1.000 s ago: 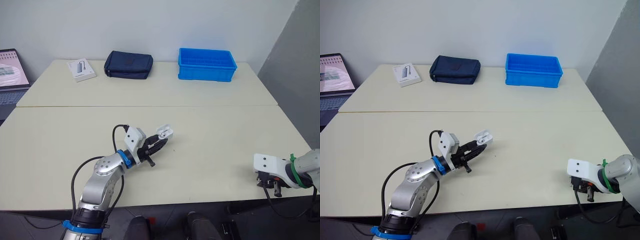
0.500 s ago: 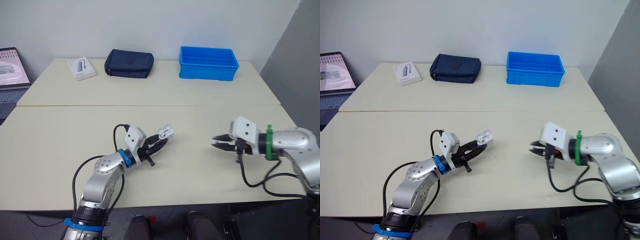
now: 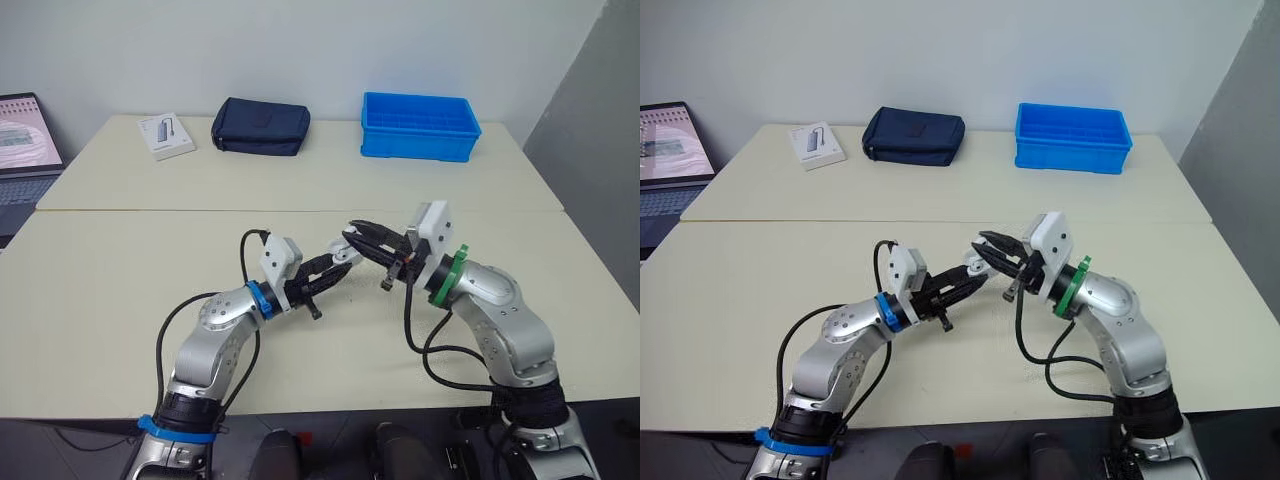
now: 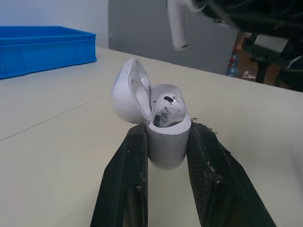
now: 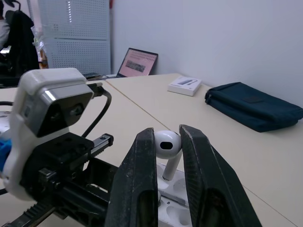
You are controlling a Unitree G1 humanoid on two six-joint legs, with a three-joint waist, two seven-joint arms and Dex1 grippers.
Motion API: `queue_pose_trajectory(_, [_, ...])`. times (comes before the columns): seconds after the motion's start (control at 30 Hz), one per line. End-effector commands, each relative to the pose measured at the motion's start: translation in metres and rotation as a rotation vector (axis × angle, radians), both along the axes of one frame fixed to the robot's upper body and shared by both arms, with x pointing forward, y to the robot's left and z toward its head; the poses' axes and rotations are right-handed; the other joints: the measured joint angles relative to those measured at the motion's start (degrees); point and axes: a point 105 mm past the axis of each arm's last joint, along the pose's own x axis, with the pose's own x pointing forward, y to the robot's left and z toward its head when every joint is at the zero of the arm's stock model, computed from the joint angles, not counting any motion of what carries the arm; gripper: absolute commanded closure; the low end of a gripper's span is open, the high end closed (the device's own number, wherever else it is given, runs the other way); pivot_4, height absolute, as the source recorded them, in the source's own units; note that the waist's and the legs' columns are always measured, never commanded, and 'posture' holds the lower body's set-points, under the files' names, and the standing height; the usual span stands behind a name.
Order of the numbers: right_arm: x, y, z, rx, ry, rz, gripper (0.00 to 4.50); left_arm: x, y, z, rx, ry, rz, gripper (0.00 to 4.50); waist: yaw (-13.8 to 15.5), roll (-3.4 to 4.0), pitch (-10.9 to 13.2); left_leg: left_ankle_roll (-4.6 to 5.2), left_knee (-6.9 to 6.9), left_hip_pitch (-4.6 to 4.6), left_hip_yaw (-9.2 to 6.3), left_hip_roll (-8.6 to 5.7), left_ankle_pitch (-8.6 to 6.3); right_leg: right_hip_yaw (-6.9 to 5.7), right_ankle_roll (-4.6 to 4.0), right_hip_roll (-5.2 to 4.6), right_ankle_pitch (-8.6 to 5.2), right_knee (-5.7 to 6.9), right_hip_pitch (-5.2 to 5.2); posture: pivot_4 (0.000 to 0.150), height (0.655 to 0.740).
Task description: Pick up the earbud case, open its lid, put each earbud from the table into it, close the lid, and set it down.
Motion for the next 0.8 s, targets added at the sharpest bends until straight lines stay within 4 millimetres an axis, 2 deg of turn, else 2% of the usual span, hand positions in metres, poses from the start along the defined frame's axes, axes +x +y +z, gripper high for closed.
queue_pose_trajectory(0.03, [0.002, -0.001, 0.006, -0.002, -0.068, -0.021, 4.15, -0.004, -0.007, 0.018, -0.024, -0.061, -0.037, 3.72, 0.0, 0.0, 0.0, 0.0, -0.01, 0.0, 0.0, 0.0, 0.0, 0.0, 0.0, 0.0, 0.0, -0.01, 0.0, 0.15, 0.7357])
queue_pose_trajectory(0.5, [0.016, -0.016, -0.019, -0.092, -0.084, -0.093, 4.15, 0.0, -0.01, 0.022, -0.039, -0.064, -0.034, 3.72, 0.0, 0.01, 0.0, 0.0, -0.03, 0.0, 0.01, 0.01, 0.0, 0.01, -0.01, 0.02, -0.01, -0.01, -0.02, 0.15, 0.7357])
queue_pose_trajectory(0.8, [0.011, -0.014, -0.028, -0.179, -0.117, -0.054, 4.15, 0.0, -0.011, 0.025, -0.044, -0.071, -0.031, 3.72, 0.0, 0.01, 0.0, 0.0, -0.04, 0.0, 0.01, 0.01, 0.0, 0.01, -0.01, 0.02, -0.01, -0.02, -0.03, 0.15, 0.7357])
